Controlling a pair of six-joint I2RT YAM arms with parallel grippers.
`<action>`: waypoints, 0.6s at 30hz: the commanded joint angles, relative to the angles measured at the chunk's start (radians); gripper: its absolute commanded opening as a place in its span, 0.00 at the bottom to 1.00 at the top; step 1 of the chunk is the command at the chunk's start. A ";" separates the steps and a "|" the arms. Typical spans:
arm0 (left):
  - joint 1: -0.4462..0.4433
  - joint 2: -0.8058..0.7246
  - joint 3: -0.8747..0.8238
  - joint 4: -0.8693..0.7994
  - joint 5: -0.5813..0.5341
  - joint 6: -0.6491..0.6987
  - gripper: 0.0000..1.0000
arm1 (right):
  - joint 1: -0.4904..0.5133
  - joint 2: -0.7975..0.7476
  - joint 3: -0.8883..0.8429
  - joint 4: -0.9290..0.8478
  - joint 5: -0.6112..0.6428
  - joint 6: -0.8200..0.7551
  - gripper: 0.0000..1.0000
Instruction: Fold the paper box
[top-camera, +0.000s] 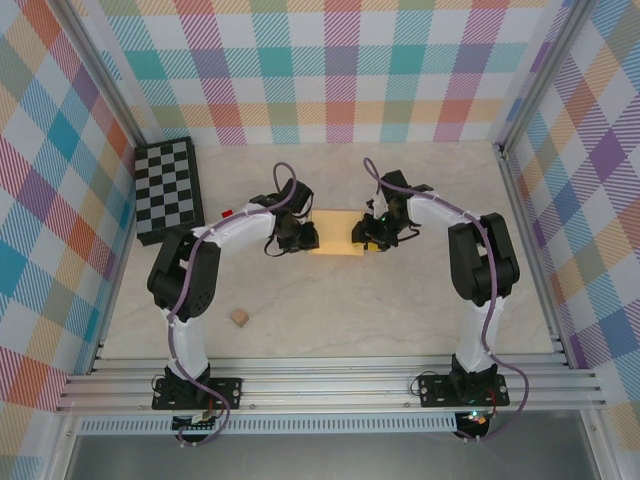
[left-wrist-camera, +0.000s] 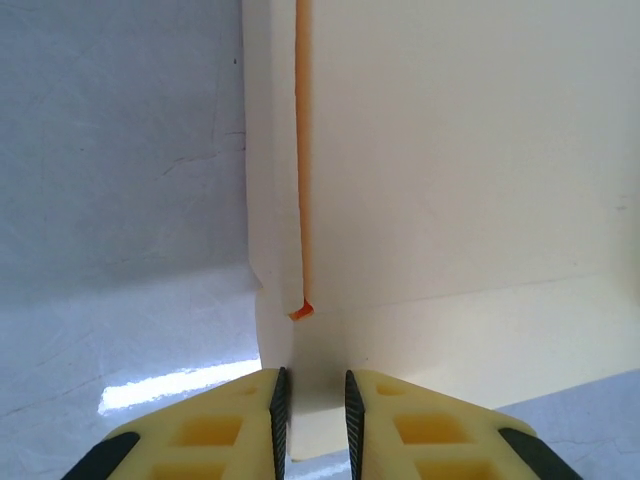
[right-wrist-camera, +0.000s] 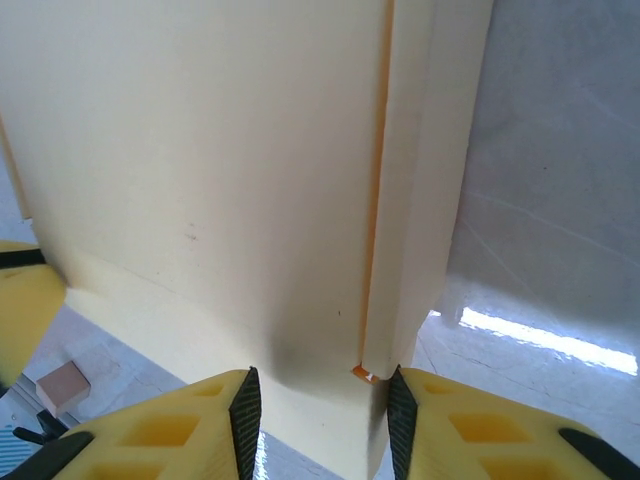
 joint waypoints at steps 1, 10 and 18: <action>-0.026 -0.063 -0.012 0.052 0.064 -0.012 0.25 | 0.013 -0.049 -0.022 0.008 -0.057 -0.018 0.40; -0.026 -0.021 -0.049 0.056 0.003 0.136 0.27 | 0.012 0.001 -0.056 0.029 0.005 -0.090 0.33; -0.025 0.014 -0.052 0.066 -0.003 0.120 0.27 | 0.011 0.014 -0.005 -0.024 0.035 -0.104 0.32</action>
